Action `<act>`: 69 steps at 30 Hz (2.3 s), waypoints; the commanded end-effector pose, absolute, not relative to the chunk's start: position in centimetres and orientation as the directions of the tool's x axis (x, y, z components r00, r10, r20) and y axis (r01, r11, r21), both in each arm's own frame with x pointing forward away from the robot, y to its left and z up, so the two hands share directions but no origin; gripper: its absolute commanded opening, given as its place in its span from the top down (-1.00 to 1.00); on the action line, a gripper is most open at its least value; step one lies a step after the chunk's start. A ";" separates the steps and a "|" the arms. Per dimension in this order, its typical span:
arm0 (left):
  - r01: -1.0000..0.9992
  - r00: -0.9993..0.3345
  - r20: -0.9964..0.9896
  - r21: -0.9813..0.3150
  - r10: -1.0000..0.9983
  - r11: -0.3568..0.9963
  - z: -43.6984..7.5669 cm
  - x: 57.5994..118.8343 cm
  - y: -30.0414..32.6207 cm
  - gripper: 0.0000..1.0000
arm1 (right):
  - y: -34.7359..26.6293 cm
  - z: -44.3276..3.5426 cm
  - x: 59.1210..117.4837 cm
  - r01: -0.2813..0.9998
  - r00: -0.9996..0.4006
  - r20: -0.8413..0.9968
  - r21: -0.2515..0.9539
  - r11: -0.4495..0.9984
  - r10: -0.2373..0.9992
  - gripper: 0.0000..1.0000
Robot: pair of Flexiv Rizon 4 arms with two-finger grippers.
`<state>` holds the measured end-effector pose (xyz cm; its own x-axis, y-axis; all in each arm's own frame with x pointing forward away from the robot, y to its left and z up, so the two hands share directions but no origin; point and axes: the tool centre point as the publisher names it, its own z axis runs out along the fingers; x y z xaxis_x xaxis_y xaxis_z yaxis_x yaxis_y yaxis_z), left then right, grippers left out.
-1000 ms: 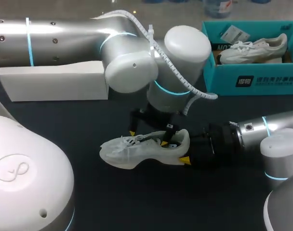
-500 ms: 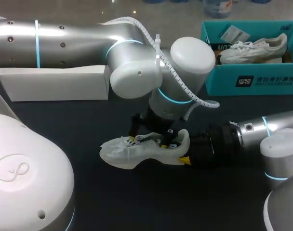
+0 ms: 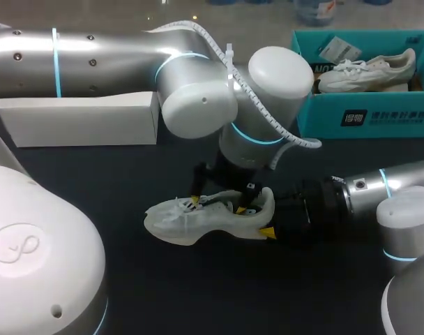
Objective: Take the shoe out of the shoebox, open the shoe tongue, remove and reinsert the insole, then place the shoe into the shoebox
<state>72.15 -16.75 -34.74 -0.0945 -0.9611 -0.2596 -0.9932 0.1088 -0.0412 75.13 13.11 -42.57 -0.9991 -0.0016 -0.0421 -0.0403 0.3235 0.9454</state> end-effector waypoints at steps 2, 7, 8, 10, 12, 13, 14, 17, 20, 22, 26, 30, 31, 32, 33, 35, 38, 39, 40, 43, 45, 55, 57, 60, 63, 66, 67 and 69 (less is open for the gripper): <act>-0.994 -0.091 -0.279 -0.039 -0.956 0.106 -35.8 71.9 -17.3 -1.00 | 13.5 -43.0 74.8 -0.039 -0.999 -0.041 0.944 0.327 0.000 1.00; -0.995 -0.092 -0.289 -0.022 -0.953 0.102 -36.2 71.7 -17.3 -1.00 | 13.5 -43.0 74.8 -0.039 -0.999 -0.041 0.944 0.327 0.000 1.00; -0.995 -0.091 -0.287 -0.018 -0.954 0.101 -36.4 71.8 -17.2 -1.00 | 13.5 -43.0 74.8 -0.039 -0.999 -0.041 0.944 0.327 0.000 1.00; -0.995 -0.082 -0.291 -0.023 -0.953 0.092 -36.4 71.9 -17.0 -0.21 | 13.5 -43.0 74.8 -0.039 -0.999 -0.041 0.944 0.327 0.000 1.00; -0.996 -0.078 -0.289 -0.021 -0.954 0.088 -36.2 72.1 -16.7 0.98 | 13.5 -43.0 74.8 -0.039 -0.999 -0.041 0.944 0.327 0.000 1.00; -0.996 -0.077 -0.287 -0.023 -0.955 0.087 -36.1 72.2 -16.6 1.00 | 13.5 -43.0 74.8 -0.039 -0.999 -0.041 0.944 0.327 0.000 1.00; -0.996 -0.074 -0.283 -0.022 -0.956 0.084 -36.1 72.3 -16.5 1.00 | 13.5 -43.0 74.8 -0.039 -0.999 -0.041 0.944 0.327 0.000 1.00; -0.997 -0.067 -0.279 -0.027 -0.958 0.077 -35.7 72.6 -16.1 1.00 | 13.5 -43.0 74.8 -0.039 -0.999 -0.041 0.944 0.327 0.000 1.00; -0.997 -0.066 -0.272 -0.031 -0.960 0.077 -35.4 72.7 -15.7 1.00 | 13.5 -43.0 74.8 -0.039 -0.999 -0.041 0.944 0.327 0.000 1.00; -0.997 -0.062 -0.264 -0.034 -0.963 0.074 -35.0 72.8 -15.2 1.00 | 13.5 -43.0 74.8 -0.039 -0.999 -0.041 0.944 0.327 0.000 1.00; -0.997 -0.051 -0.241 -0.039 -0.969 0.062 -34.0 73.2 -14.1 1.00 | 13.5 -43.0 74.8 -0.039 -0.999 -0.041 0.944 0.327 0.000 1.00; -0.997 -0.037 -0.215 -0.053 -0.976 0.050 -32.8 73.6 -12.7 1.00 | 13.5 -43.0 74.8 -0.039 -0.999 -0.041 0.944 0.327 0.000 1.00; -0.997 -0.034 -0.211 -0.054 -0.977 0.046 -32.6 73.7 -12.3 1.00 | 13.5 -43.0 74.8 -0.039 -0.999 -0.041 0.944 0.327 0.000 1.00; -0.998 -0.027 -0.205 -0.057 -0.978 0.040 -32.4 73.8 -11.9 1.00 | 13.5 -43.0 74.8 -0.039 -0.999 -0.041 0.944 0.327 0.000 1.00; -0.998 -0.022 -0.200 -0.056 -0.980 0.034 -32.2 73.9 -11.4 1.00 | 13.5 -43.0 74.8 -0.039 -0.999 -0.041 0.944 0.327 0.000 1.00; -0.998 -0.014 -0.197 -0.059 -0.980 0.026 -32.0 74.1 -10.7 1.00 | 13.5 -43.0 74.8 -0.039 -0.999 -0.041 0.944 0.327 0.000 1.00; -0.998 -0.005 -0.189 -0.055 -0.982 0.016 -31.7 74.4 -9.8 1.00 | 13.5 -43.0 74.8 -0.039 -0.999 -0.041 0.944 0.327 0.000 1.00; -0.998 -0.003 -0.185 -0.054 -0.983 0.013 -31.6 74.4 -9.5 1.00 | 13.5 -43.0 74.8 -0.039 -0.999 -0.041 0.944 0.327 0.000 1.00; -0.999 -0.001 -0.180 -0.049 -0.984 0.010 -31.5 74.4 -9.3 0.94 | 13.5 -43.0 74.8 -0.039 -0.999 -0.041 0.944 0.327 0.000 1.00; -0.999 -0.003 -0.170 -0.044 -0.985 0.011 -31.2 74.3 -8.9 0.51 | 13.5 -43.0 74.8 -0.039 -0.999 -0.041 0.944 0.327 0.000 1.00; -0.999 -0.013 -0.161 -0.038 -0.987 0.019 -31.2 74.2 -9.0 0.11 | 13.5 -43.0 74.8 -0.039 -0.999 -0.041 0.944 0.327 0.000 1.00; -0.998 -0.065 -0.157 0.011 -0.985 0.064 -31.4 73.3 -11.4 -1.00 | 13.5 -43.0 74.8 -0.039 -0.999 -0.041 0.944 0.327 0.000 1.00; -0.997 -0.073 -0.156 0.021 -0.985 0.071 -31.5 73.1 -11.9 -1.00 | 13.5 -43.0 74.8 -0.039 -0.999 -0.041 0.944 0.327 0.000 1.00; -0.996 -0.088 -0.156 0.037 -0.984 0.083 -31.8 72.7 -13.1 -1.00 | 13.5 -43.0 74.8 -0.039 -0.999 -0.041 0.944 0.327 0.000 1.00; -0.995 -0.094 -0.148 0.058 -0.984 0.087 -32.0 72.4 -14.0 -1.00 | 13.5 -43.0 74.8 -0.039 -0.999 -0.041 0.944 0.327 0.000 1.00; -0.994 -0.086 -0.133 0.083 -0.987 0.076 -32.1 72.3 -14.8 -1.00 | 13.5 -43.0 74.8 -0.039 -0.999 -0.041 0.944 0.327 0.000 1.00; -0.994 -0.085 -0.130 0.086 -0.988 0.074 -32.1 72.2 -15.0 -1.00 | 13.5 -43.0 74.8 -0.039 -0.999 -0.041 0.944 0.327 0.000 1.00; -0.993 -0.082 -0.124 0.098 -0.989 0.070 -32.1 71.9 -15.3 -1.00 | 13.5 -43.0 74.8 -0.039 -0.999 -0.041 0.944 0.327 0.000 1.00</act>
